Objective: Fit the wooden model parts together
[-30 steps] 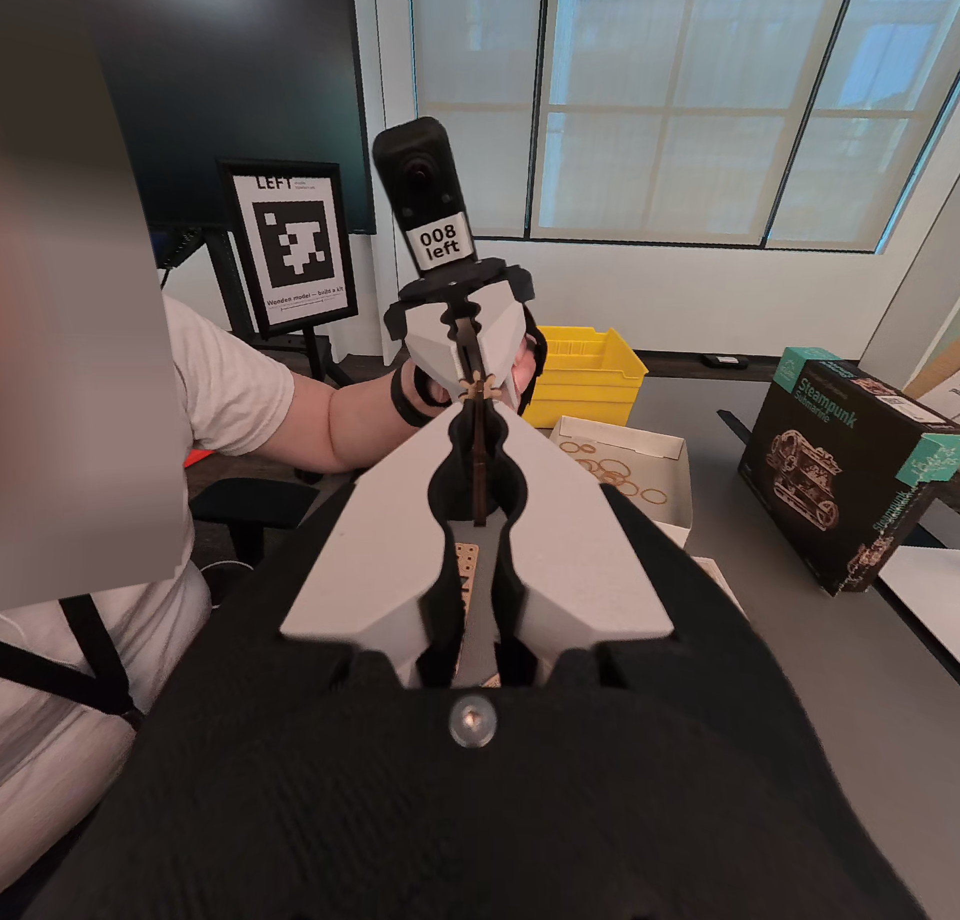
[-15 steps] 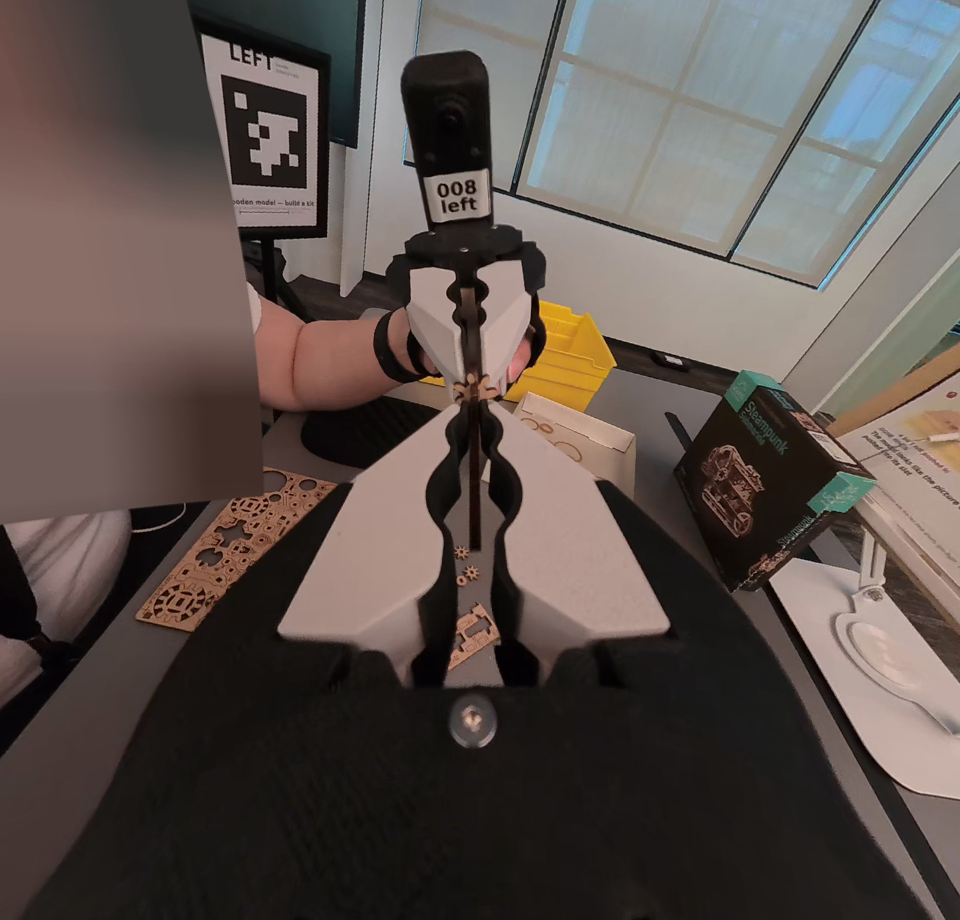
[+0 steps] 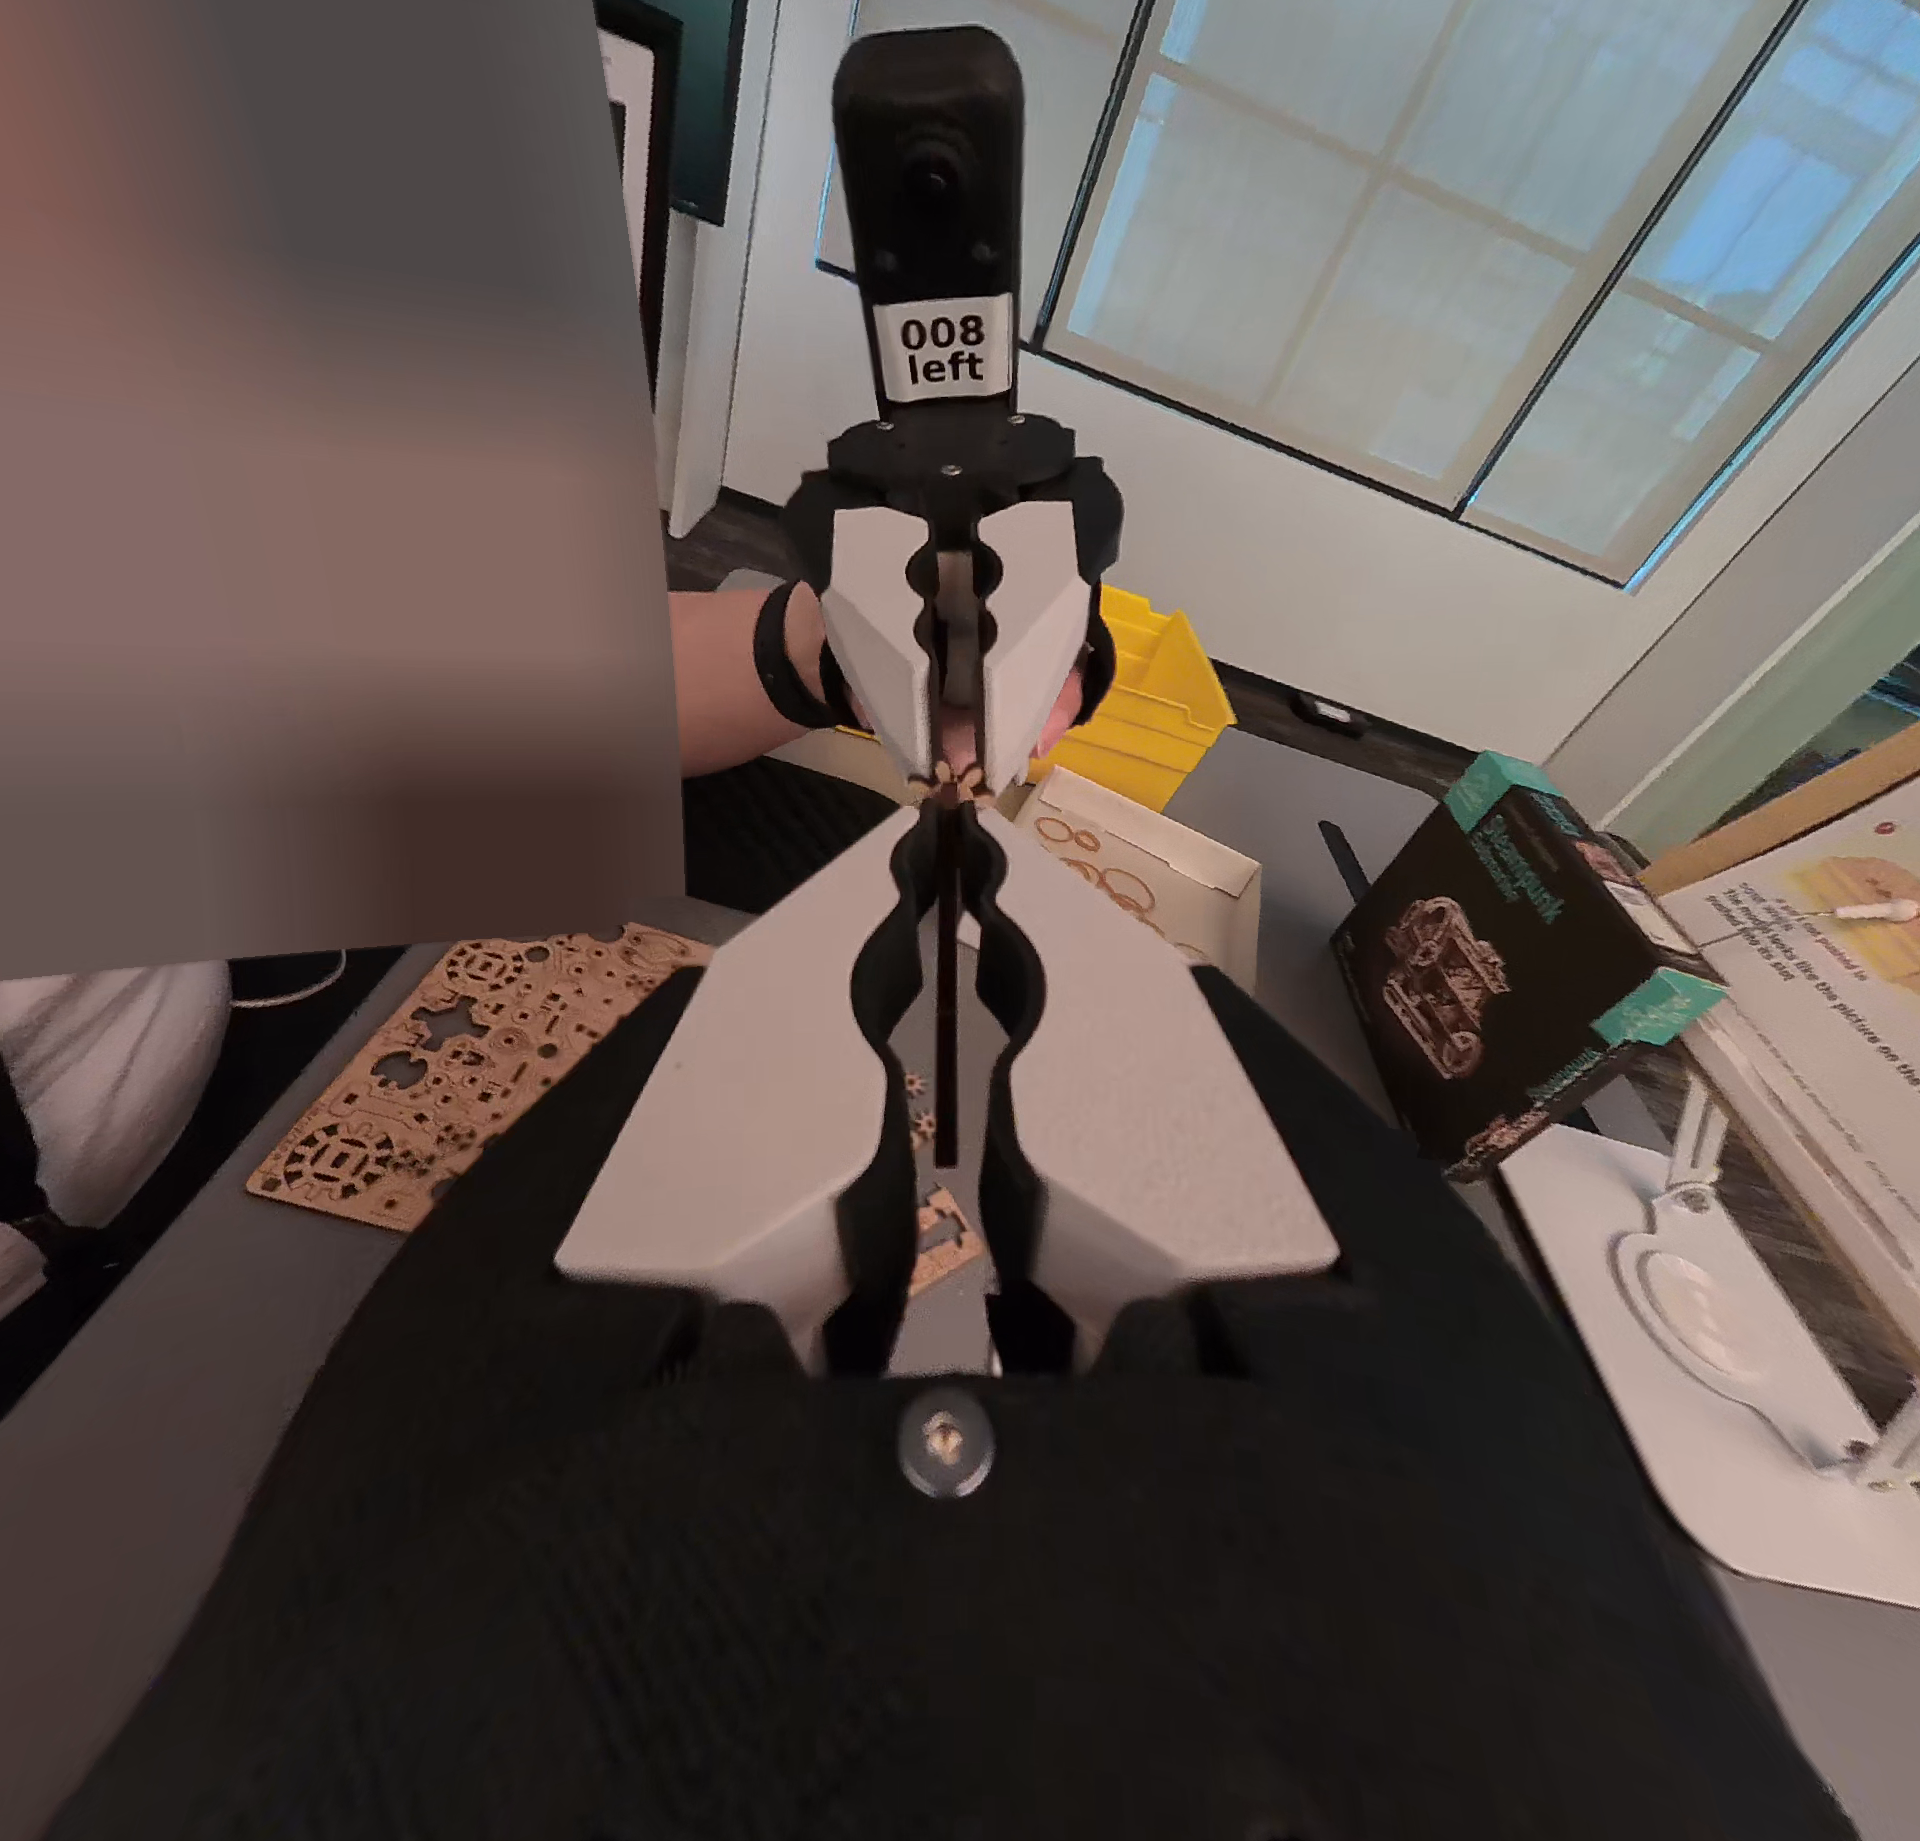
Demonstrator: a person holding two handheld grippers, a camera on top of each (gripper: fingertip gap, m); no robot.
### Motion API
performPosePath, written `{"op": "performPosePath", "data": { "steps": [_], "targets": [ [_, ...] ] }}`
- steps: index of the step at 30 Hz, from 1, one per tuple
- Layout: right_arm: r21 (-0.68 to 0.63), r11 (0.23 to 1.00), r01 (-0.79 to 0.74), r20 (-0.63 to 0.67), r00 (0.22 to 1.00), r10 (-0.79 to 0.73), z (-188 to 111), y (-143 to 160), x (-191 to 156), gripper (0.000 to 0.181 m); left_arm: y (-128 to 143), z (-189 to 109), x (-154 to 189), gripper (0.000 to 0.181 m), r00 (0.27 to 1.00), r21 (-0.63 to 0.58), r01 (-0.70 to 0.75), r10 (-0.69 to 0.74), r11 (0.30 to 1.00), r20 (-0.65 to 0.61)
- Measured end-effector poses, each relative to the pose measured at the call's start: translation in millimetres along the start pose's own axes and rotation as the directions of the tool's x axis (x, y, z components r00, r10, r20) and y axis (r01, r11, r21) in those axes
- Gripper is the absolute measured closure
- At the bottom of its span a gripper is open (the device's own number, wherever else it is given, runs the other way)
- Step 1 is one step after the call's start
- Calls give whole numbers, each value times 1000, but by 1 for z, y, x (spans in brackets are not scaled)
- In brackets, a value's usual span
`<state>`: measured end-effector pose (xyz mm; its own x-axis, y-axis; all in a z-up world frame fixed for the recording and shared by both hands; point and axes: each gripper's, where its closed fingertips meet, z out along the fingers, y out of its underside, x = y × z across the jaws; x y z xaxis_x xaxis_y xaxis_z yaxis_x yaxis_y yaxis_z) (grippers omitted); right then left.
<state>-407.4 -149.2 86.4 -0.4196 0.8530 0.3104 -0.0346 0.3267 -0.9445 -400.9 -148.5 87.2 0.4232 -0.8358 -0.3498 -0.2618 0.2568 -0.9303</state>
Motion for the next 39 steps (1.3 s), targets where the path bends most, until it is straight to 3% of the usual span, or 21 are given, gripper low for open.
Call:
{"op": "performPosePath", "data": {
  "steps": [9,20,28,31,39],
  "targets": [
    [-71,971,228,-71,970,-233,1,-4,-7,181,-4,-1,9,180,988,-5,-155,155,988,9],
    [-137,902,409,-57,906,-419,4,-1,-19,180,-2,-3,23,179,969,-28,-246,245,969,-34],
    [-156,900,408,-46,907,-419,5,0,-21,180,-2,-3,24,180,955,-61,-298,297,953,-24],
    [-73,919,387,-49,919,-391,3,-11,-24,180,-12,-5,26,181,967,12,-250,250,968,-42],
    [-21,923,385,-54,921,-386,-2,-18,-25,178,-21,-11,27,181,974,79,-217,221,973,-52]
  ]
}}
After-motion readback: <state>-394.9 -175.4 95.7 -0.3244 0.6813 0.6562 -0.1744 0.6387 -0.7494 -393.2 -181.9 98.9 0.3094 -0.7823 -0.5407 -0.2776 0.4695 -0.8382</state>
